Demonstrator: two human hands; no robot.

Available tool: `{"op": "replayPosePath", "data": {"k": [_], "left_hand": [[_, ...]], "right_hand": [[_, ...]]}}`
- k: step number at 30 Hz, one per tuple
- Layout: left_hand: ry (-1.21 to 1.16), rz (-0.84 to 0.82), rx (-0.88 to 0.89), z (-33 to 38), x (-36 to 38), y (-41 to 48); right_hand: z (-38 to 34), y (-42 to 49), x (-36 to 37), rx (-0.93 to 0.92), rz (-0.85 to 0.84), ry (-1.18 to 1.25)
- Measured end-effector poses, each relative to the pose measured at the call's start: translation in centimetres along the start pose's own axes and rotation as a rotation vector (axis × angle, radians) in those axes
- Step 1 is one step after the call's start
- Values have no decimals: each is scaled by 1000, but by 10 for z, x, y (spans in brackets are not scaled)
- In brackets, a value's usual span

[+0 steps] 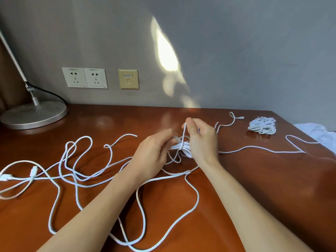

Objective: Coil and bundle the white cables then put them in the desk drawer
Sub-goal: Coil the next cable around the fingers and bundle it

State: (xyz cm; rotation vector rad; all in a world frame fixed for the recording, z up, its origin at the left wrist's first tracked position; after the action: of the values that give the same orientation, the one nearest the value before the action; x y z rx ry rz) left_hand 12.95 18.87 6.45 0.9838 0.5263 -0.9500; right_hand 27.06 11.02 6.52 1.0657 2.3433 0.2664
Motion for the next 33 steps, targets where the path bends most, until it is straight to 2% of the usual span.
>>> {"op": "replayPosePath", "data": {"k": [5,12,19,22,28,31,33], "left_hand": [[-23,4,2,0,-1,0],[-103,59,-2,4,-8,0],[-313,57,-57,-5,-8,1],[-411,83,-122,-13,-7,0],[-697,187,-302,-30,-9,-8],[-780,279,-345,-39,-12,-11],[-796,332,-373,-45,-15,-15]], "right_hand": [[8,3,2,70,-26,91],[16,2,8,206,-107,387],[23,5,9,245,-168,531],[22,7,13,180,-236,429],[17,6,19,100,-290,-1],[11,3,25,64,-337,-23],[0,-1,30,-37,-354,-114]]}}
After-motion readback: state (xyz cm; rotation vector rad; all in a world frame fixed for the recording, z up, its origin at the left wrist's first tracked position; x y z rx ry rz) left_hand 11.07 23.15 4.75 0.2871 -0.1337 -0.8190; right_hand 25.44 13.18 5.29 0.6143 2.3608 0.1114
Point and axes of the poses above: each hand's wrist, its own y-axis towards the middle knuckle, its own x-axis out of the palm, z = x × y, the point moved 9 cm from there along y, towards the middle knuckle, and after that the axes turned 13 degrees about -z, right-handed, at the moved point
